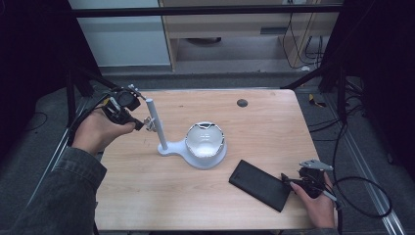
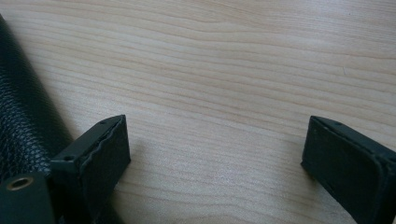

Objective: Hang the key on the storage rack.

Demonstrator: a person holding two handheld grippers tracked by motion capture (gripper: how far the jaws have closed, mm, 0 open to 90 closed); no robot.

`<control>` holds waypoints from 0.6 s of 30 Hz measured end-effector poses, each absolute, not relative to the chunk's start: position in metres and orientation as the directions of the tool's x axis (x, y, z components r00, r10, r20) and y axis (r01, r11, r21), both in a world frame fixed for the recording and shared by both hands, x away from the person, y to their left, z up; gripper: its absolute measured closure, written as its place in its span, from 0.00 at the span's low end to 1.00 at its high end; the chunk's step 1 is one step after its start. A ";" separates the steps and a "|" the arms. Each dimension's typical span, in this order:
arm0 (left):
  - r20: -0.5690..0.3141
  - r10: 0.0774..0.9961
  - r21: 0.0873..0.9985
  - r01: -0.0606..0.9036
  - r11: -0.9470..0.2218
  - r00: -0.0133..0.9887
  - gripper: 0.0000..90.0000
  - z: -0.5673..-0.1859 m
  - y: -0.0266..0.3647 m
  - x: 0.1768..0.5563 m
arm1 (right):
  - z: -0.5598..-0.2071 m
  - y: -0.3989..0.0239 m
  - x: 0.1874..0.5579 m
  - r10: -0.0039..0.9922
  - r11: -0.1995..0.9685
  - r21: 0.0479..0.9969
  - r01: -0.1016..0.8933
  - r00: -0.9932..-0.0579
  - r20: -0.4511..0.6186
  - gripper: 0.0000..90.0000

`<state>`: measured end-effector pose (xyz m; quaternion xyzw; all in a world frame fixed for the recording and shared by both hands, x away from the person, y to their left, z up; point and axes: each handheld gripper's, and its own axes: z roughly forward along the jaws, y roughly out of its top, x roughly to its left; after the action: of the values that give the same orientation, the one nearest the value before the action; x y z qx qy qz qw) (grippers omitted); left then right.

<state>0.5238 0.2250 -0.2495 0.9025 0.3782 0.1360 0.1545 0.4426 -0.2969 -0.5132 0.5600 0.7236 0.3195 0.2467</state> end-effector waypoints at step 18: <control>0.111 0.760 0.418 0.663 -0.621 0.641 1.00 -0.260 0.231 0.535 | -0.513 -0.297 0.443 0.968 0.168 0.738 0.653 -0.251 0.002 0.09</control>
<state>0.5353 0.2313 -0.2602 0.8892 0.4001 0.1397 0.1723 0.4426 -0.2967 -0.5132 0.5601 0.7235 0.3196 0.2462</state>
